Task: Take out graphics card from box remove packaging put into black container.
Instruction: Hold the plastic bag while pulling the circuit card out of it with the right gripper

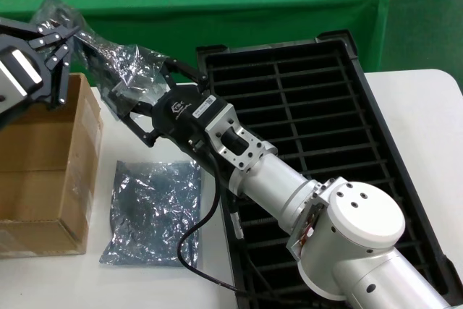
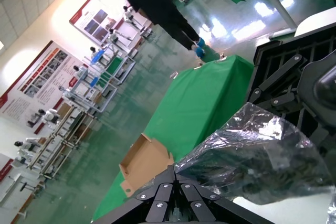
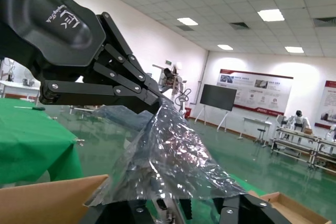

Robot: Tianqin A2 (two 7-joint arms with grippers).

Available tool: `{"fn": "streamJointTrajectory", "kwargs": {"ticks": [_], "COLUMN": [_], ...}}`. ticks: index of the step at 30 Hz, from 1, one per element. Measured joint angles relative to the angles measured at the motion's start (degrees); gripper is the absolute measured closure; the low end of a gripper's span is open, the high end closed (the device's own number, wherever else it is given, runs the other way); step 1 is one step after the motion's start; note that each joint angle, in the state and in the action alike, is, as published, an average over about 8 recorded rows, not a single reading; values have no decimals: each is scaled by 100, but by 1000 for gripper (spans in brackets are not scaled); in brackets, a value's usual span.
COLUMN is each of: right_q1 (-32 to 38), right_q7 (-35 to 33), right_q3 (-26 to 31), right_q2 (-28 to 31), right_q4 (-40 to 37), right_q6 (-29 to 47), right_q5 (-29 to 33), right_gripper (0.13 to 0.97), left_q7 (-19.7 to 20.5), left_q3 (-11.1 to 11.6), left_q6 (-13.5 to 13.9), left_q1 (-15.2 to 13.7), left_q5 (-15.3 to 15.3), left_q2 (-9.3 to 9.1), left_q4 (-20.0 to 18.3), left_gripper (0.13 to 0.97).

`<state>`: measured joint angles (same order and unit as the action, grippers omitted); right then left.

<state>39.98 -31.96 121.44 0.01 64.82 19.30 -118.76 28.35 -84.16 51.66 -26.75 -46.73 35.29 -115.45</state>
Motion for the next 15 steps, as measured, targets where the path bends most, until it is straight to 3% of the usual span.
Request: {"fn": "streamJointTrajectory", "kwargs": {"ticks": [8,12,15], "right_q1": [19,42,65], "right_q7": [3,-5,-18], "right_q3": [-19,-8,11], "right_q2": [0,0,0], "right_q4": [-27,-60,-92], "right_q6": [-12,-22,-32], "right_q5": [-3,-37,-71], "right_gripper": [751,751,799], "left_q7": [-3,-11,-20], "left_q3": [58,70,80], "left_q6": [-41,-51,-56], "left_q1": [24,22,21], "left_q5": [34,51,76], "left_q2": [-9,-10,-9], "left_q4": [44,70,99], "left_gripper": [958,958,958]}}
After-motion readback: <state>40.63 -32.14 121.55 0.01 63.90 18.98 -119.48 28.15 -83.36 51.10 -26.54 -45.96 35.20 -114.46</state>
